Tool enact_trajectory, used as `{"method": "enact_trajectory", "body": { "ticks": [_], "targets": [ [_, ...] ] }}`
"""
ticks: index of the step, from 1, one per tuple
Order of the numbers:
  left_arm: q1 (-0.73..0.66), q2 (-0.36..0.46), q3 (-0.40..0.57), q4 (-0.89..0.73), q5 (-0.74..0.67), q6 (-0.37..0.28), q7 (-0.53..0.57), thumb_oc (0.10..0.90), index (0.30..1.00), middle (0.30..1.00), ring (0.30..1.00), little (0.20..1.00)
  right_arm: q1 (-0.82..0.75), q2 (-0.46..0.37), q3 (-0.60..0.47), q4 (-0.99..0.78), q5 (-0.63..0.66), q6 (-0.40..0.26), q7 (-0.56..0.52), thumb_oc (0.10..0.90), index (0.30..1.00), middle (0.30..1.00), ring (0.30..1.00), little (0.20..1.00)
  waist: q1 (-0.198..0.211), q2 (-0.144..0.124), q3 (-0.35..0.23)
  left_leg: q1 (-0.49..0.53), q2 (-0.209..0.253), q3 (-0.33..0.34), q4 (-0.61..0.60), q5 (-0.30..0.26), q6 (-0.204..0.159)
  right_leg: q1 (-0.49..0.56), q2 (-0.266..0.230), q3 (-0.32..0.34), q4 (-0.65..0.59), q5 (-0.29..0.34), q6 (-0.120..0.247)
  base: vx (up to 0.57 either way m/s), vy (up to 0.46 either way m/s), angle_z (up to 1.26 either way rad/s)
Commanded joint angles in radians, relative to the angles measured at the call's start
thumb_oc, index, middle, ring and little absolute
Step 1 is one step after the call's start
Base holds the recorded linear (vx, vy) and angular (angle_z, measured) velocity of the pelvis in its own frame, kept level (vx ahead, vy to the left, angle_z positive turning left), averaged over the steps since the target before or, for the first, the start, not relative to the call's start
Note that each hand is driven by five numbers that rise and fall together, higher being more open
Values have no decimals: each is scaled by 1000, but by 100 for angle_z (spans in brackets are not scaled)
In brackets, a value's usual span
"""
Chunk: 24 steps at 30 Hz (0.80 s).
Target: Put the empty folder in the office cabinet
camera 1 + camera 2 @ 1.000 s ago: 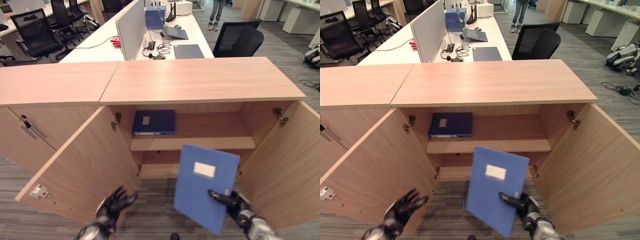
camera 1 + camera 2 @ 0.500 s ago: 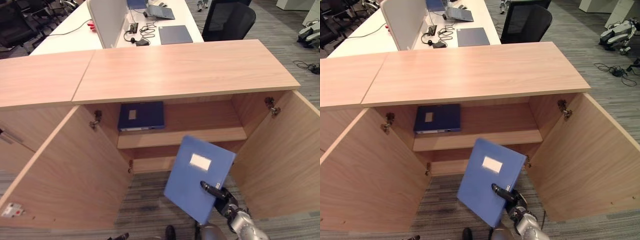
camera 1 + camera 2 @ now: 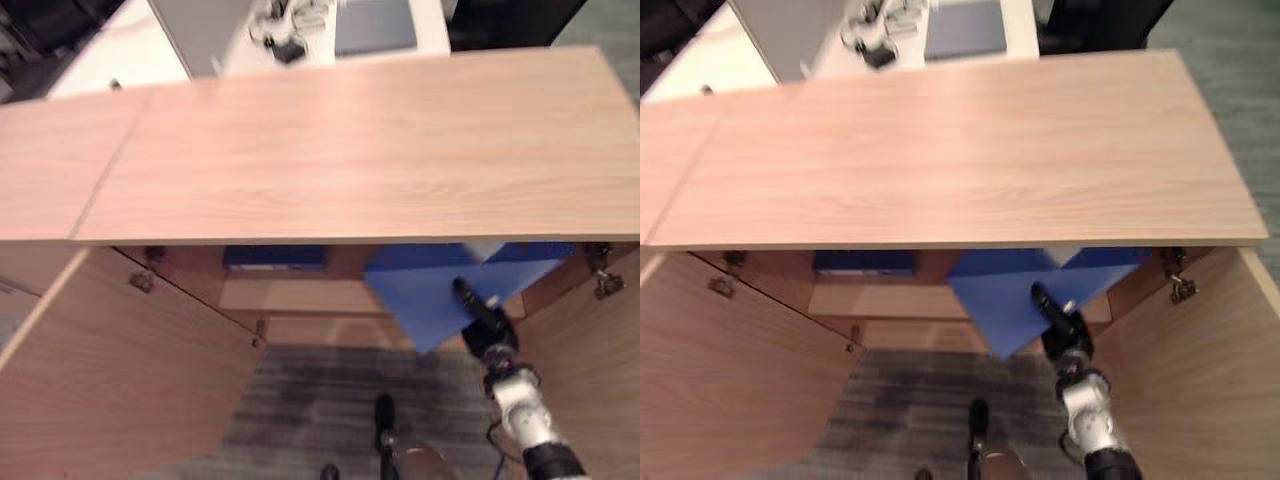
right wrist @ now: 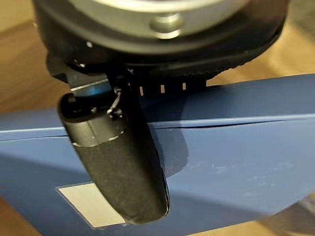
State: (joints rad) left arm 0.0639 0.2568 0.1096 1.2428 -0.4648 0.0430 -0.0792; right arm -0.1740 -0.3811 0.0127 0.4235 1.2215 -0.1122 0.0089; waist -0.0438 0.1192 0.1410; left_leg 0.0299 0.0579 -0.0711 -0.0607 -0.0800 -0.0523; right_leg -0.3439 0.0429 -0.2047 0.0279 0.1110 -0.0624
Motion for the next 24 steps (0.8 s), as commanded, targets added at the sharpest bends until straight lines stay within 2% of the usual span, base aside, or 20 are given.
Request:
{"method": "enact_trajectory", "body": {
  "ticks": [1, 2, 3, 6, 7, 8, 10, 13, 14, 15, 19, 21, 22, 24],
  "targets": [
    [-6, 70, -60, -29, 4, -24, 23, 800, 900, 900, 900, 900, -106, 54, -11, -174, 43, -88, 40, 400, 300, 300, 300, 300, 5, 9, 42, 50, -67, -14, -27, -34, 33, -62, -54, 73, 40, -4, 111, 85, -161, 16],
    [-6, 61, -96, -73, -20, -33, 26, 800, 900, 900, 900, 900, -159, 38, -9, -156, 54, -113, 18, 400, 300, 300, 300, 300, 12, 22, 68, 25, -61, -16, -27, -8, 24, -82, -56, 67, 54, -22, 103, 57, -117, 17],
    [-6, 60, -96, -74, -20, -33, 26, 800, 900, 900, 900, 900, -160, 38, -9, -155, 55, -113, 19, 400, 300, 300, 300, 300, 11, 22, 68, 24, -61, -17, -27, -8, 24, -83, -57, 66, 56, -23, 103, 40, -123, 19],
    [2, 66, -160, -183, -61, -40, 29, 800, 900, 900, 900, 900, -277, 9, -25, -81, 69, -145, -27, 400, 300, 300, 300, 300, 26, 41, 98, -15, -59, -15, -27, 24, 16, -105, -63, 55, 63, -42, 93, 33, -93, 34],
    [4, 76, -186, -233, -77, -45, 43, 800, 900, 900, 900, 900, -362, 2, -53, -19, 92, -175, -60, 400, 300, 300, 300, 300, 38, 57, 120, -30, -57, -10, -25, 45, 11, -112, -67, 42, 71, -55, 89, 44, -78, 30],
    [3, 75, -186, -234, -77, -44, 43, 800, 900, 900, 900, 900, -365, 1, -53, -16, 94, -175, -58, 400, 300, 300, 300, 300, 38, 58, 122, -29, -57, -10, -25, 45, 11, -113, -67, 42, 73, -56, 89, 31, -64, 23],
    [-5, 83, -202, -257, -85, -44, 58, 800, 900, 900, 900, 900, -429, 2, -82, 33, 118, -204, -85, 400, 300, 300, 300, 300, 42, 74, 135, -41, -56, 9, -21, 52, 6, -114, -77, 29, 75, -66, 87, 8, -33, 25],
    [-26, 93, -230, -273, -75, -42, 81, 800, 900, 900, 900, 900, -525, 4, -118, 99, 162, -263, -126, 400, 300, 300, 300, 300, 41, 105, 168, -74, -56, 76, 9, 68, -2, -113, -101, 5, 70, -74, 89, 4, -17, 43],
    [-22, 93, -247, -297, -76, -40, 81, 800, 900, 900, 900, 900, -561, 26, -134, 120, 187, -288, -146, 400, 300, 300, 300, 300, 45, 133, 167, -71, -53, 91, 3, 65, -8, -102, -99, 5, 64, -99, 96, 62, -2, 33],
    [-22, 93, -248, -299, -76, -39, 82, 800, 900, 900, 900, 900, -562, 26, -134, 120, 187, -289, -147, 400, 300, 300, 300, 300, 45, 134, 168, -71, -53, 90, 2, 65, -8, -101, -99, 4, 63, -99, 96, 84, 7, 25],
    [-12, 95, -282, -352, -91, -36, 89, 800, 900, 900, 900, 900, -648, 69, -129, 163, 201, -328, -187, 400, 300, 300, 300, 300, 60, 180, 164, -78, -61, 90, -27, 92, -16, -114, -103, -10, 48, -90, 98, 1, -3, 16],
    [-16, 96, -291, -371, -100, -36, 93, 800, 900, 900, 900, 900, -661, 70, -130, 151, 202, -342, -191, 400, 300, 300, 300, 300, 59, 188, 169, -83, -61, 103, -27, 94, -17, -119, -112, -18, 52, -89, 99, -54, 7, 3],
    [-30, 101, -313, -410, -106, -39, 94, 800, 900, 900, 900, 900, -670, 73, -145, 92, 195, -381, -197, 400, 300, 300, 300, 300, 48, 202, 190, -105, -59, 159, -22, 107, -22, -129, -143, -40, 62, -90, 103, -127, 16, 18],
    [-35, 104, -331, -446, -106, -37, 96, 800, 900, 900, 900, 900, -678, 87, -169, 8, 179, -446, -216, 400, 300, 300, 300, 300, 32, 217, 204, -136, -63, 207, -9, 110, -25, -133, -176, -62, 75, -97, 108, -106, 31, 47]
  ]
}}
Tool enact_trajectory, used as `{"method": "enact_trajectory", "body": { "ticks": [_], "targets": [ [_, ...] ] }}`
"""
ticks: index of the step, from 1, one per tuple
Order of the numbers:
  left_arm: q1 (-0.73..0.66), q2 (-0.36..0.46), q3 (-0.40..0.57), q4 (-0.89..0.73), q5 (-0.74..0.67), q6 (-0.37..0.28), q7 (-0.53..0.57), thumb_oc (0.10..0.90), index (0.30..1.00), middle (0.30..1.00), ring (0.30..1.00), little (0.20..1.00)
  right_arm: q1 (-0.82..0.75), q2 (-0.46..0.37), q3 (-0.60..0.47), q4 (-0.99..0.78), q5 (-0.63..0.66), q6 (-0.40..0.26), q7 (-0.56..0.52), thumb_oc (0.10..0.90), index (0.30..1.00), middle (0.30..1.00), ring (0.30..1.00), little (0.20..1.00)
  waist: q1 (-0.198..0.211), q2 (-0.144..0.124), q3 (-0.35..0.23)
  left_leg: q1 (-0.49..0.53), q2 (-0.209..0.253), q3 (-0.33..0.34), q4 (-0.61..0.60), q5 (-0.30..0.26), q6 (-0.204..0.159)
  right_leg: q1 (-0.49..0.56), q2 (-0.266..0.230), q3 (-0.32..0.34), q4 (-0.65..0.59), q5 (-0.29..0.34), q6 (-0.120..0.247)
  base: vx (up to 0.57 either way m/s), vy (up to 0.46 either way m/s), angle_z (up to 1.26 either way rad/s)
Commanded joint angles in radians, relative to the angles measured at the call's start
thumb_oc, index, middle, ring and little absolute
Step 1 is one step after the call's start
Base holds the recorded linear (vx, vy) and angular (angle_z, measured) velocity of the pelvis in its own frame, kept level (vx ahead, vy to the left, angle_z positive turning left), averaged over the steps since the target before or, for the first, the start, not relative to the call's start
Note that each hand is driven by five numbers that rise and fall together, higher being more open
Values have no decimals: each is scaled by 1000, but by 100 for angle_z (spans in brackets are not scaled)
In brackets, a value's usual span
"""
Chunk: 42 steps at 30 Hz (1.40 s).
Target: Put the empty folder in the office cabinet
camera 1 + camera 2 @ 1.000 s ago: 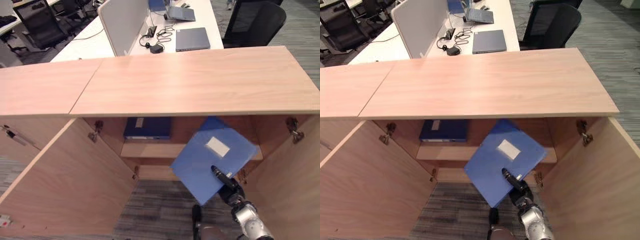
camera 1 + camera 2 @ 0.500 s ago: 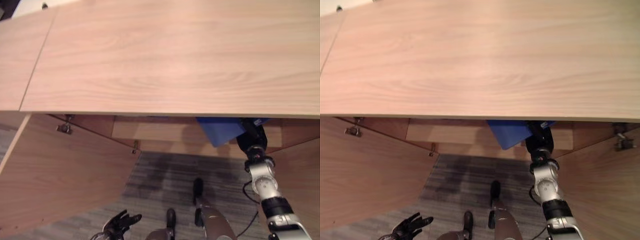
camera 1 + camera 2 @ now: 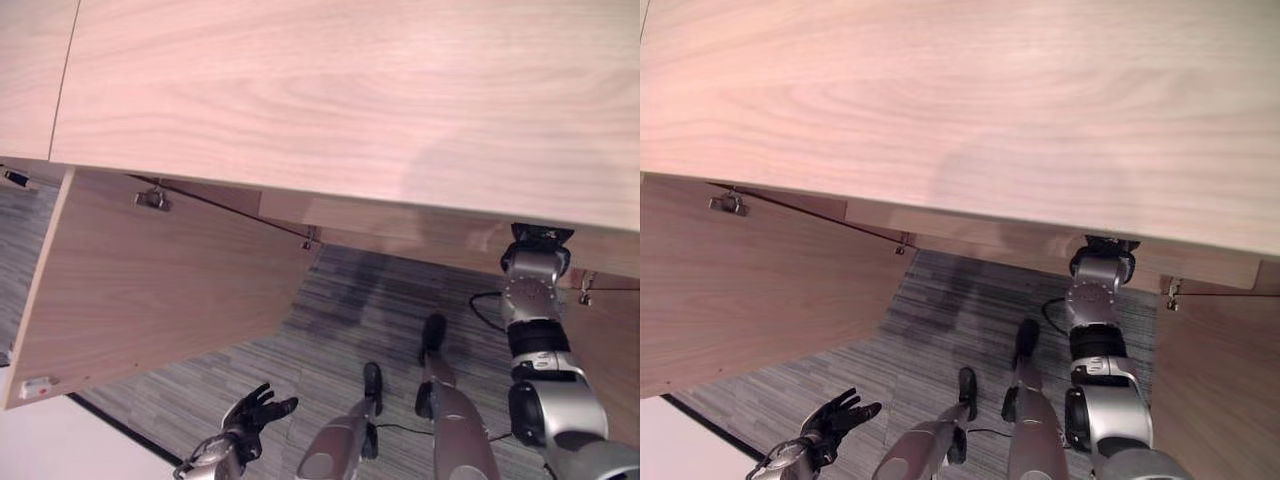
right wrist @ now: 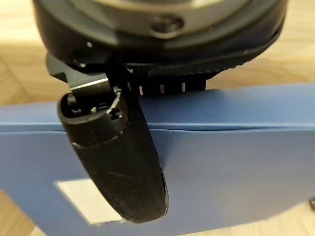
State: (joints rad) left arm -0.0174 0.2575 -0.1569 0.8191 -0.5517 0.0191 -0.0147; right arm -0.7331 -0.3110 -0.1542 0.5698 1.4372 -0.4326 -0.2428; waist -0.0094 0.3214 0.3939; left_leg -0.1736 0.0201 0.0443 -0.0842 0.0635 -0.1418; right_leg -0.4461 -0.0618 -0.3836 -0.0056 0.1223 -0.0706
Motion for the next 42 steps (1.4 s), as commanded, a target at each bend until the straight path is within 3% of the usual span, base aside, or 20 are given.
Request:
{"method": "enact_trajectory", "body": {
  "ticks": [1, 6, 12, 14, 19, 21, 22, 24, 25, 28, 30, 42],
  "targets": [
    [46, 104, -64, -25, -20, -11, 32, 800, 900, 900, 900, 900, -116, 20, -1, -147, -44, -129, 27, 400, 300, 300, 300, 300, -3, 15, -48, 66, -26, 90, 17, -34, 65, -31, -73, 116, 111, -109, 117, -26, 47, 61],
    [62, 104, -91, -81, -21, -12, 44, 800, 900, 900, 900, 900, -170, 58, -6, -279, -134, -227, -66, 400, 300, 300, 300, 300, -7, 64, -46, 59, -49, 97, -3, -78, 86, -79, -97, 120, 162, -102, 124, -14, 57, 18],
    [63, 110, -109, -92, -30, -4, 50, 800, 900, 900, 900, 900, -218, 44, 15, -300, -185, -224, -131, 400, 300, 300, 300, 300, -3, 74, -49, 60, -68, 93, -3, -93, 97, -96, -109, 135, 188, -100, 127, -7, 33, 0],
    [67, 115, -113, -95, -35, -1, 49, 800, 900, 900, 900, 900, -232, 13, 38, -273, -185, -204, -145, 800, 900, 900, 900, 900, 0, 70, -55, 64, -72, 89, -3, -99, 99, -94, -109, 136, 183, -94, 128, -1, 0, 2],
    [75, 126, -109, -96, -46, 9, 44, 800, 900, 900, 900, 900, -245, -67, 81, -176, -172, -123, -133, 800, 900, 900, 900, 900, 11, 62, -64, 80, -72, 89, -3, -111, 101, -85, -106, 136, 172, -82, 131, -4, -4, -2],
    [69, 137, -100, -80, -41, 14, 36, 800, 900, 900, 900, 900, -229, -108, 119, -136, -167, -44, -77, 800, 900, 900, 900, 900, 14, 46, -68, 98, -70, 87, -3, -124, 99, -63, -102, 131, 149, -67, 137, -12, -12, -3],
    [69, 137, -100, -79, -40, 13, 35, 800, 900, 900, 900, 900, -228, -108, 118, -135, -163, -43, -73, 800, 900, 900, 900, 900, 14, 46, -67, 100, -70, 87, -3, -125, 99, -60, -101, 130, 147, -66, 138, -39, -10, 3],
    [62, 145, -94, -71, -38, 12, 31, 800, 900, 900, 900, 900, -222, -121, 140, -98, -118, -19, -21, 800, 900, 900, 900, 900, 11, 36, -62, 101, -67, 95, 26, -144, 100, -56, -102, 132, 140, -55, 140, -40, -6, -3],
    [54, 154, -91, -76, -39, 10, 23, 800, 900, 900, 900, 900, -216, -139, 176, -72, -123, 24, 5, 800, 900, 900, 900, 900, 6, 19, -47, 84, -61, 110, 90, -175, 100, -55, -106, 139, 141, -48, 140, -57, -12, -9],
    [49, 161, -87, -79, -43, 10, 17, 800, 900, 900, 900, 900, -215, -152, 193, -56, -118, 49, 24, 800, 900, 900, 900, 900, 5, 9, -35, 67, -58, 119, 133, -196, 102, -56, -108, 145, 144, -44, 139, -67, -6, -6],
    [32, 189, -77, -80, -30, 12, 0, 800, 900, 900, 900, 900, -189, -160, 239, -26, -118, 123, 80, 800, 900, 900, 900, 900, 0, -10, -9, 35, -51, 145, 217, -246, 110, -68, -113, 160, 165, -32, 137, -111, 36, -1],
    [4, 233, -31, 1, 56, 20, -41, 800, 900, 900, 900, 900, -109, -103, 216, -47, -25, 147, 202, 800, 900, 900, 900, 900, 7, -18, -16, 10, -72, 184, 335, -351, 151, -70, -127, 187, 160, 15, 158, -72, 78, -7]
  ]
}}
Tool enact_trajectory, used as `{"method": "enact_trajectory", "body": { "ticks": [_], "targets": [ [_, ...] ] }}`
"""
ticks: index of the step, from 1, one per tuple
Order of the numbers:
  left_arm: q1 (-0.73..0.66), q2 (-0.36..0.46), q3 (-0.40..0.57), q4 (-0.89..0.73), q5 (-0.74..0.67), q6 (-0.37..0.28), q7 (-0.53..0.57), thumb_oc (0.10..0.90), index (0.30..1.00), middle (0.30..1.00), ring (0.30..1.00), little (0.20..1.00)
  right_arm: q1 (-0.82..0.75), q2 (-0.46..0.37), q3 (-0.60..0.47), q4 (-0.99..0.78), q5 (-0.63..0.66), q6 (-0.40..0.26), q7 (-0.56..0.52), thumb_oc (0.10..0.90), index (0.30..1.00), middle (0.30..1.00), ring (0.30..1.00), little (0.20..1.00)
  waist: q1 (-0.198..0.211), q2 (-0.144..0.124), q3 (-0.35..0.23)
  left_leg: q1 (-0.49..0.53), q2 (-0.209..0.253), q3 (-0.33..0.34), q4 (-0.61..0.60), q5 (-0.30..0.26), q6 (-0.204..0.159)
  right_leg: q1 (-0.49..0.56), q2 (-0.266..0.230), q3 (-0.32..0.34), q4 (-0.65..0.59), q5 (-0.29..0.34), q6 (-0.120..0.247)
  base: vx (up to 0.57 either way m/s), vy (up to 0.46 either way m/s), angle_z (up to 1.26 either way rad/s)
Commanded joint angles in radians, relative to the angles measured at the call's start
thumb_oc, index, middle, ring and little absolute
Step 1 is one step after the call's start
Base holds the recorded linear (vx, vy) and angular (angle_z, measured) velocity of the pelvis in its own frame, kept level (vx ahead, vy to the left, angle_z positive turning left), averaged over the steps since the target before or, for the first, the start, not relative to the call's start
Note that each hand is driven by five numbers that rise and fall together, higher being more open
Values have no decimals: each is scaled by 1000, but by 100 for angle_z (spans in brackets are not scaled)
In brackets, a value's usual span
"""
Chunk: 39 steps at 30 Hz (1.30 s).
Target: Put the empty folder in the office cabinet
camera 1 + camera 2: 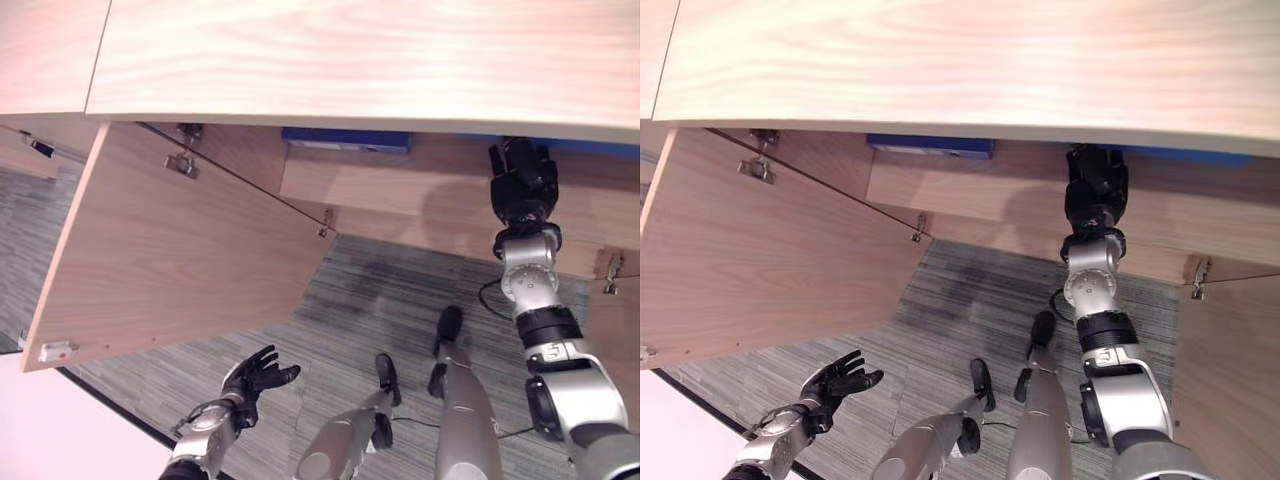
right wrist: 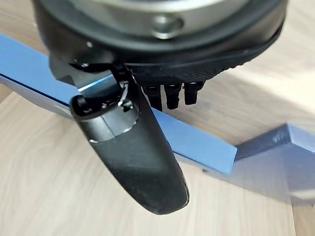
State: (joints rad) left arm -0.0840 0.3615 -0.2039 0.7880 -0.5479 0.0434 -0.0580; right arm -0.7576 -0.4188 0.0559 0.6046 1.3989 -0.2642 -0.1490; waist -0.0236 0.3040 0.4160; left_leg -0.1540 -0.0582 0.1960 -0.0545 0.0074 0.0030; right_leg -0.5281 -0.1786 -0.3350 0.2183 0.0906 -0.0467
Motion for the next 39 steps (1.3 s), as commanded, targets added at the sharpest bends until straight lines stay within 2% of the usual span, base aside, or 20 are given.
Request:
{"method": "enact_trajectory", "body": {
  "ticks": [1, 10, 11, 13, 16, 17, 18, 19, 23, 28, 29, 30, 37, 39],
  "targets": [
    [70, 130, 22, 51, 66, -4, 1, 800, 900, 900, 900, 900, -82, 4, 6, -81, 12, -18, 111, 800, 900, 900, 900, 900, 21, -1, -41, -12, 4, 36, 312, -299, 9, 12, -12, 140, -65, 49, 135, -48, 63, -7],
    [61, 129, 56, 148, 130, -1, -18, 800, 900, 900, 900, 900, -59, 17, -17, -119, 36, -23, 157, 800, 900, 900, 900, 900, 23, -17, -53, -30, 13, 54, 395, -345, 23, 20, -17, 147, -67, 57, 140, -17, 23, -4],
    [60, 128, 55, 155, 141, -2, -21, 800, 900, 900, 900, 900, -57, 18, -8, -116, 51, -27, 170, 800, 900, 900, 900, 900, 24, -19, -54, -31, 14, 56, 400, -349, 25, 21, -17, 148, -68, 57, 140, 0, 0, 0],
    [52, 140, 53, 157, 148, -2, -30, 800, 900, 900, 900, 900, -64, -26, 57, -83, 10, 6, 172, 800, 900, 900, 900, 900, 26, -29, -55, -36, 17, 61, 416, -353, 24, 22, -17, 150, -69, 59, 139, -18, -8, 0],
    [24, 173, 47, 173, 140, 1, -66, 800, 900, 900, 900, 900, -125, -206, 218, 39, -233, 158, 178, 800, 900, 900, 900, 900, 28, -57, -50, -42, 23, 66, 433, -355, 22, 24, -21, 148, -71, 65, 137, -42, -30, 2],
    [23, 173, 48, 173, 140, 0, -66, 800, 900, 900, 900, 900, -126, -206, 218, 40, -232, 158, 178, 800, 900, 900, 900, 900, 28, -57, -49, -41, 23, 65, 433, -355, 22, 24, -21, 148, -71, 65, 137, -55, -37, 6],
    [-1, 194, 41, 191, 138, -3, -83, 800, 900, 900, 900, 900, -190, -293, 319, 151, -400, 249, 189, 800, 900, 900, 900, 900, 26, -75, -45, -44, 26, 66, 439, -354, 22, 25, -24, 144, -73, 71, 137, -55, -34, 6],
    [-11, 202, 33, 198, 141, -4, -88, 800, 900, 900, 900, 900, -211, -318, 368, 184, -479, 291, 202, 800, 900, 900, 900, 900, 26, -86, -44, -45, 26, 68, 441, -352, 22, 27, -24, 142, -77, 74, 137, -64, -39, 9],
    [-47, 210, 20, 236, 149, -12, -87, 800, 900, 900, 900, 900, -308, -347, 504, 329, -694, 381, 258, 800, 900, 900, 900, 900, 25, -108, -37, -36, 23, 64, 437, -349, 22, 45, -20, 136, -105, 88, 137, -30, -21, 1],
    [-85, 220, 5, 288, 181, -21, -90, 800, 900, 900, 900, 900, -395, -345, 656, 476, -979, 424, 342, 800, 900, 900, 900, 900, 31, -129, -43, -30, 24, 61, 437, -348, 18, 69, -12, 122, -152, 109, 139, -7, -34, -1],
    [-85, 220, 6, 289, 181, -21, -90, 800, 900, 900, 900, 900, -397, -345, 657, 477, -979, 424, 343, 800, 900, 900, 900, 900, 31, -129, -43, -29, 24, 61, 437, -348, 18, 69, -12, 121, -153, 110, 139, 9, -44, 4],
    [-95, 224, 1, 306, 198, -22, -92, 800, 900, 900, 900, 900, -405, -343, 696, 505, -1069, 423, 359, 800, 900, 900, 900, 900, 33, -138, -51, -27, 25, 59, 438, -349, 15, 81, -6, 116, -181, 120, 142, 19, -40, 3],
    [-132, 212, -3, 354, 249, -19, -102, 800, 900, 900, 900, 900, -338, -326, 695, 574, -1166, 427, 409, 800, 900, 900, 900, 900, 45, -157, -75, -14, 35, 52, 445, -349, 13, 119, 13, 107, -219, 121, 139, 15, -43, 0],
    [-142, 209, -2, 367, 262, -15, -113, 800, 900, 900, 900, 900, -313, -329, 738, 577, -1253, 429, 464, 800, 900, 900, 900, 900, 49, -166, -82, -1, 34, 45, 430, -346, 12, 127, 20, 103, -227, 121, 140, 13, -66, 0]
  ]
}}
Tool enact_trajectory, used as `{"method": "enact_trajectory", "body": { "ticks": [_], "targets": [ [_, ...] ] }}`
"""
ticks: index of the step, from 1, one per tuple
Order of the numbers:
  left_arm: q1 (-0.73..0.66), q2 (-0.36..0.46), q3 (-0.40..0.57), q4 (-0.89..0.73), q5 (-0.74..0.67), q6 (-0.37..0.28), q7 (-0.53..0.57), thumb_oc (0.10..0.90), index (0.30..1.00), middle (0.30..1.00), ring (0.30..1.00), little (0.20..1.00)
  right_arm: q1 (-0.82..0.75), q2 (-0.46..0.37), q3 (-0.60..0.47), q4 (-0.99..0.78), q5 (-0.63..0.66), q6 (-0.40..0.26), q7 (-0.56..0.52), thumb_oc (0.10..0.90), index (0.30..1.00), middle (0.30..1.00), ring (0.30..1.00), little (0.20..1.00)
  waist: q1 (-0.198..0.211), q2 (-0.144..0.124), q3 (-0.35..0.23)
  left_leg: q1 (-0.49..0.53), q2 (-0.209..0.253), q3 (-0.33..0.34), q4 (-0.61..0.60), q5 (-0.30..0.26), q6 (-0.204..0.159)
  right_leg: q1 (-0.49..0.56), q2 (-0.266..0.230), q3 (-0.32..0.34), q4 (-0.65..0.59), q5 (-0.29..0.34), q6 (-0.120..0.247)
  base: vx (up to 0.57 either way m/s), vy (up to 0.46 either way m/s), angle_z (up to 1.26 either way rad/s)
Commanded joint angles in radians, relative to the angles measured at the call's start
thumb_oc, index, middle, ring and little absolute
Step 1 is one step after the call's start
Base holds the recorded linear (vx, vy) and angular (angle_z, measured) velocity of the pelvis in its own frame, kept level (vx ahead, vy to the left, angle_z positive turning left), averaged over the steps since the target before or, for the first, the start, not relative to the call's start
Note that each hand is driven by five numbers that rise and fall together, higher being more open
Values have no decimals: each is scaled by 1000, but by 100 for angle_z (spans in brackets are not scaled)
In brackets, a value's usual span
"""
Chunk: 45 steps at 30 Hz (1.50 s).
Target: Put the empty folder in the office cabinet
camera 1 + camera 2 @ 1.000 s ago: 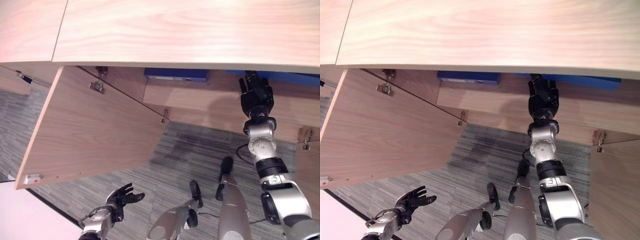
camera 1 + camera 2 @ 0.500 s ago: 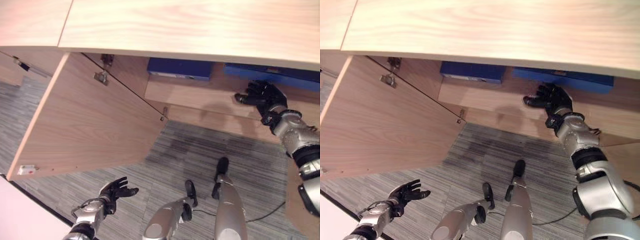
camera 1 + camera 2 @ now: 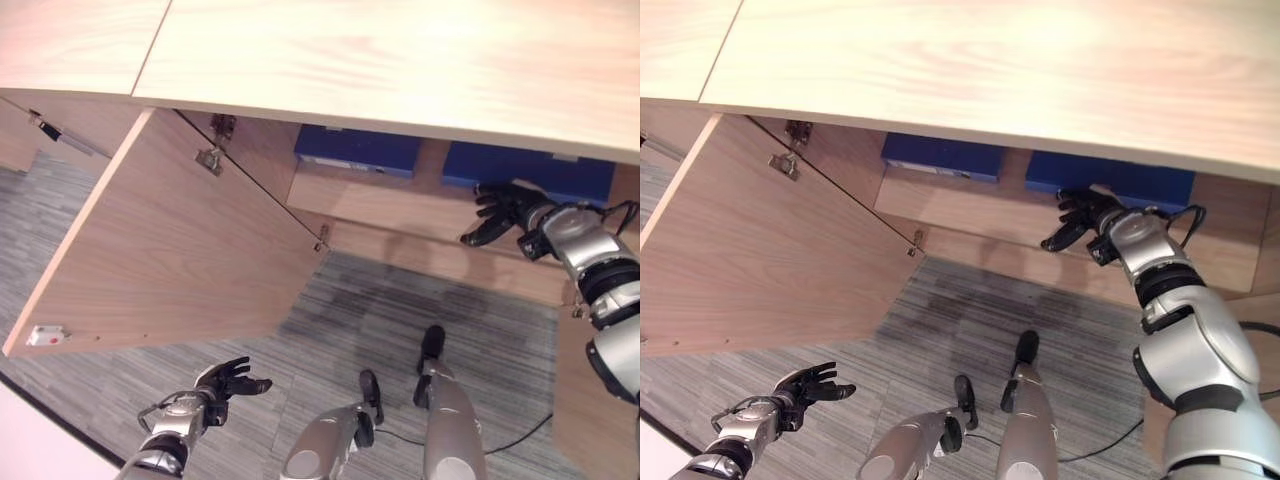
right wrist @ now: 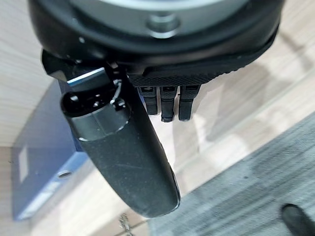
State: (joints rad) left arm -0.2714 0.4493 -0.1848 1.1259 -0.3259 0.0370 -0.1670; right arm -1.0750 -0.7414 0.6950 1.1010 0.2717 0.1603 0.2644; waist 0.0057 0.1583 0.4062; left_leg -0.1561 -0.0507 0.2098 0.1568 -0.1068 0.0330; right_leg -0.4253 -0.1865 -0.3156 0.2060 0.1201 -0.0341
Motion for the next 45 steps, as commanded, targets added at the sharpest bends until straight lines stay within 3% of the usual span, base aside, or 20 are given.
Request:
{"method": "enact_trajectory", "body": {
  "ticks": [1, 7, 9, 10, 11, 12, 14, 15, 18, 20, 23, 25, 28, 35, 37, 39, 45],
  "targets": [
    [44, 121, -20, 29, 41, -9, -6, 800, 900, 900, 900, 900, 6, -9, 118, 72, -158, 1, 61, 800, 900, 900, 900, 900, 19, -23, -74, 4, 26, 30, 211, -230, -18, 26, 30, 84, -218, 92, 128, 2, -57, 2],
    [36, 108, -4, 42, 50, -7, -7, 800, 900, 900, 900, 900, 40, -18, 264, -49, -459, -48, 119, 800, 900, 900, 900, 900, 16, -40, -83, 38, 29, 17, 158, -218, -20, 44, 44, 81, -225, 83, 129, 5, -34, 2],
    [36, 93, 10, 73, 72, 1, -12, 800, 900, 900, 900, 900, 93, -30, 289, -151, -488, -59, 139, 800, 900, 900, 900, 900, 5, -59, -91, 54, 45, 18, 190, -227, -25, 81, 53, 84, -225, 66, 125, 20, -15, -1],
    [50, 78, 24, 78, 88, 0, -10, 800, 900, 900, 900, 900, 136, -38, 282, -238, -483, -70, 136, 800, 900, 900, 900, 900, -1, -80, -97, 61, 76, 14, 275, -217, -44, 133, 78, 101, -238, 58, 114, 27, -37, 8],
    [57, 78, 26, 78, 91, -3, -6, 800, 900, 900, 900, 900, 146, -43, 281, -261, -481, -75, 133, 800, 900, 900, 900, 900, 5, -91, -93, 37, 83, -15, 352, -189, -58, 155, 92, 110, -246, 57, 110, -120, 8, 8],
    [58, 75, 28, 91, 90, -6, 11, 800, 900, 900, 900, 900, 148, -43, 269, -312, -440, -84, 110, 800, 900, 900, 900, 900, 12, -139, -84, -18, 39, -131, 427, -123, -77, 150, 92, 136, -254, 75, 103, -182, 90, -2],
    [62, 67, 41, 101, 73, -10, 23, 800, 900, 900, 900, 900, 162, -50, 238, -379, -357, -93, 101, 800, 900, 900, 900, 900, 12, -172, -106, 56, 17, -231, 316, -146, -70, 146, 109, 173, -254, 87, 121, -150, 178, -66],
    [70, 59, 47, 104, 73, -8, 16, 800, 900, 900, 900, 900, 186, -56, 222, -389, -326, -93, 106, 800, 900, 900, 900, 900, 9, -179, -123, 105, 18, -241, 245, -180, -55, 144, 110, 184, -259, 92, 132, -123, 205, -118],
    [63, 36, 44, 136, 116, -2, 3, 800, 900, 900, 900, 900, 261, -63, 166, -406, -295, -92, 109, 800, 900, 900, 900, 900, -7, -215, -150, 134, -1, -197, 228, -221, -32, 136, 87, 206, -263, 130, 159, -195, 259, -51],
    [64, 26, 52, 171, 164, 4, 8, 800, 900, 900, 900, 900, 314, -53, 122, -391, -294, -88, 104, 800, 900, 900, 900, 900, -3, -225, -168, 186, -8, -156, 191, -256, -13, 157, 80, 211, -277, 133, 176, -154, 258, -32],
    [79, 16, 91, 204, 181, 12, 32, 800, 900, 900, 900, 900, 425, -14, 1, -357, -227, -77, 73, 800, 900, 900, 900, 900, -1, -245, -186, 237, -36, -128, 144, -247, 11, 173, 57, 207, -284, 132, 194, -146, 223, -58],
    [110, 2, 137, 224, 176, 18, 43, 800, 900, 900, 900, 900, 540, 14, -124, -349, -162, -72, 36, 800, 900, 900, 900, 900, -8, -247, -196, 269, -46, -110, 112, -233, 26, 181, 53, 204, -285, 129, 202, -126, 201, -40],
    [178, -35, 184, 275, 207, 25, 34, 800, 900, 900, 900, 900, 684, 84, -285, -342, -85, -73, 0, 800, 900, 900, 900, 900, -32, -227, -202, 307, -47, -71, 39, -184, 42, 174, 54, 174, -251, 122, 212, -135, 187, -82],
    [255, -100, 244, 280, 200, 30, 53, 800, 900, 900, 900, 900, 948, 213, -562, -371, 69, -125, -125, 800, 900, 900, 900, 900, -57, -160, -263, 317, -29, 11, -110, -92, 64, 247, -2, 121, -60, 30, 171, -103, 110, -72],
    [259, -107, 254, 272, 183, 29, 57, 800, 900, 900, 900, 900, 996, 245, -600, -361, 74, -134, -149, 800, 900, 900, 900, 900, -58, -144, -283, 329, -16, 28, -137, -96, 63, 277, -13, 118, -18, -3, 183, 60, 23, -71],
    [247, -113, 259, 264, 160, 30, 67, 800, 900, 900, 900, 900, 1027, 258, -616, -365, 64, -135, -164, 800, 900, 900, 900, 900, -66, -149, -305, 325, -17, 54, -158, -88, 58, 311, -8, 125, -45, -8, 187, 56, -32, -103],
    [233, -128, 251, 257, 145, 21, 81, 800, 900, 900, 900, 900, 1055, 262, -689, -396, 84, -159, -247, 800, 900, 900, 900, 900, -97, -154, -344, 334, -9, 128, -202, -84, 54, 304, 64, 191, -163, 17, 195, 70, -100, -73]
  ]
}}
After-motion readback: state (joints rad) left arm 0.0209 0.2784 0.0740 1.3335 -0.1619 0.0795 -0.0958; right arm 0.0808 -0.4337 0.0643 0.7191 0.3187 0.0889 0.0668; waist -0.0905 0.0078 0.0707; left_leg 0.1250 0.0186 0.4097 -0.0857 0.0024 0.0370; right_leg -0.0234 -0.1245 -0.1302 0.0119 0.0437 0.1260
